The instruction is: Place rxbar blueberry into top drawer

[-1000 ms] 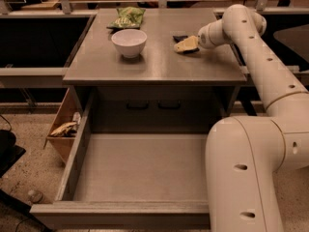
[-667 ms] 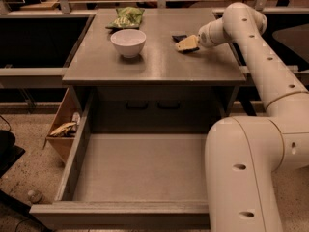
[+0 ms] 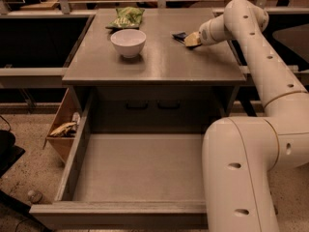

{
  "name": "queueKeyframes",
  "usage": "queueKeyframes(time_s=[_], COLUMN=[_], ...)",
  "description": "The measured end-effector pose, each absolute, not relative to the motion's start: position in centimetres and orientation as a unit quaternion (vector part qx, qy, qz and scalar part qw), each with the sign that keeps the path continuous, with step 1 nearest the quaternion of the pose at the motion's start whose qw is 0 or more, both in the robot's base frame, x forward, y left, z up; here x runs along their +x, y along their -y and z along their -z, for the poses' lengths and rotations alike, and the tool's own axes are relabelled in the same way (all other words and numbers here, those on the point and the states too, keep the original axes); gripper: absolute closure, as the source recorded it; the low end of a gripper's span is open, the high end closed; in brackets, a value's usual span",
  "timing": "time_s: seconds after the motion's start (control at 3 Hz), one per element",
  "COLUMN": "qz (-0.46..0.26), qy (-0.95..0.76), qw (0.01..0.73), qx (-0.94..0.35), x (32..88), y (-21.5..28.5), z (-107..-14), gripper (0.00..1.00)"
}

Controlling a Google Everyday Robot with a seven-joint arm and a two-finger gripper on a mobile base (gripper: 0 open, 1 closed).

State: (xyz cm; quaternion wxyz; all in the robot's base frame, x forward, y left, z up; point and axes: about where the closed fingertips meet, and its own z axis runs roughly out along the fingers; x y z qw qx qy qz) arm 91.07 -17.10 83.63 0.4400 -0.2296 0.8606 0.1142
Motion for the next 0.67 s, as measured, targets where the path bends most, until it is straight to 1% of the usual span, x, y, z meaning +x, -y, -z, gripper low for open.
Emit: queueKeyframes(time_s=[0.33,0.67], qz=[-0.114,-0.108], qy=[-0.861,-0.855], qw=[0.440,0.444], qx=[-0.230,-0.245], x=[91.1,90.9], y=[17.1,16.5], z=[-83.7,-84.7], gripper=[1.00,1.00])
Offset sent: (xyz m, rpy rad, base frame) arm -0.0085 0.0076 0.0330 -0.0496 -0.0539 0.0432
